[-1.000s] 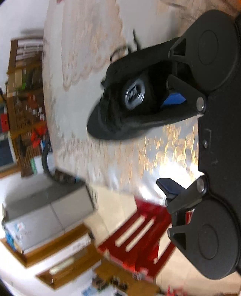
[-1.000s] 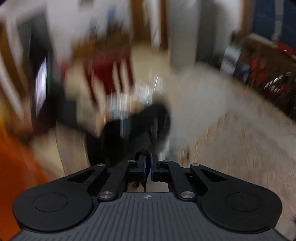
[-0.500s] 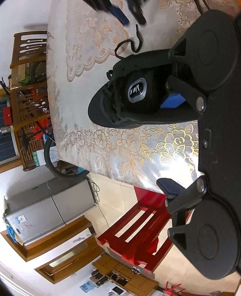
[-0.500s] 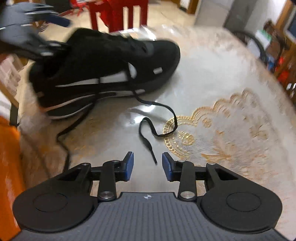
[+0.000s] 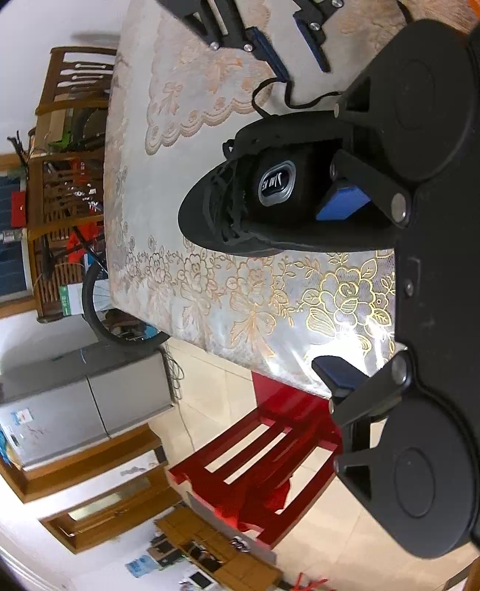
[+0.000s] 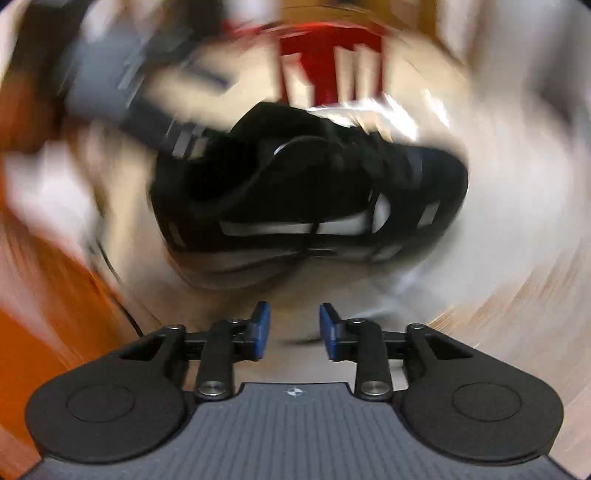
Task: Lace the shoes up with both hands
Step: 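Hold the sneaker upright with the left gripper while the right gripper grasps its heel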
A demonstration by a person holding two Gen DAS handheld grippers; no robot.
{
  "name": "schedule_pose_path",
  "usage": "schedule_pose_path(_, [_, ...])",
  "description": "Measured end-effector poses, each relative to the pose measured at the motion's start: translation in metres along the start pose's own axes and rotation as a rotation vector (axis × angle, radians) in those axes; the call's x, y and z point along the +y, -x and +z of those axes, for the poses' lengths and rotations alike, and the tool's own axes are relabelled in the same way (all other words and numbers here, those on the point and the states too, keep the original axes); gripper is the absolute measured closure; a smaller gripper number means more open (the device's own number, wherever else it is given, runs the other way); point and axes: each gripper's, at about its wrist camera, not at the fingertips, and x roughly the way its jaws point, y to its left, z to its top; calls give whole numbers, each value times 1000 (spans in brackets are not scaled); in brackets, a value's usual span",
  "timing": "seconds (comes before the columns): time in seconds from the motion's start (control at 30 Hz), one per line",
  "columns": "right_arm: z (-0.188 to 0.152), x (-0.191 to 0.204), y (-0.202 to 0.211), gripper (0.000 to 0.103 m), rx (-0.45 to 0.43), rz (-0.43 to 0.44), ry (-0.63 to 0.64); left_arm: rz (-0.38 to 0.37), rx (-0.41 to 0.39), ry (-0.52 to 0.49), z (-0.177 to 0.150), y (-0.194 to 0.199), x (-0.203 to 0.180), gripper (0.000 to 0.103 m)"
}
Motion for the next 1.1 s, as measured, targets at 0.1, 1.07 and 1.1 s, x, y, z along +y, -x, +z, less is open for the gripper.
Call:
schedule_pose_path(0.1, [-4,12,-13,70,105,54,440,9,6,24,0,0,-1,26])
schedule_pose_path(1.07, [66,-45,23,101,-455,176,-698,-49,-76,119,15,3,18,26])
schedule_pose_path(1.1, [70,-34,16,101,-462,153,-691,-52,-82,130,13,3,21,26])
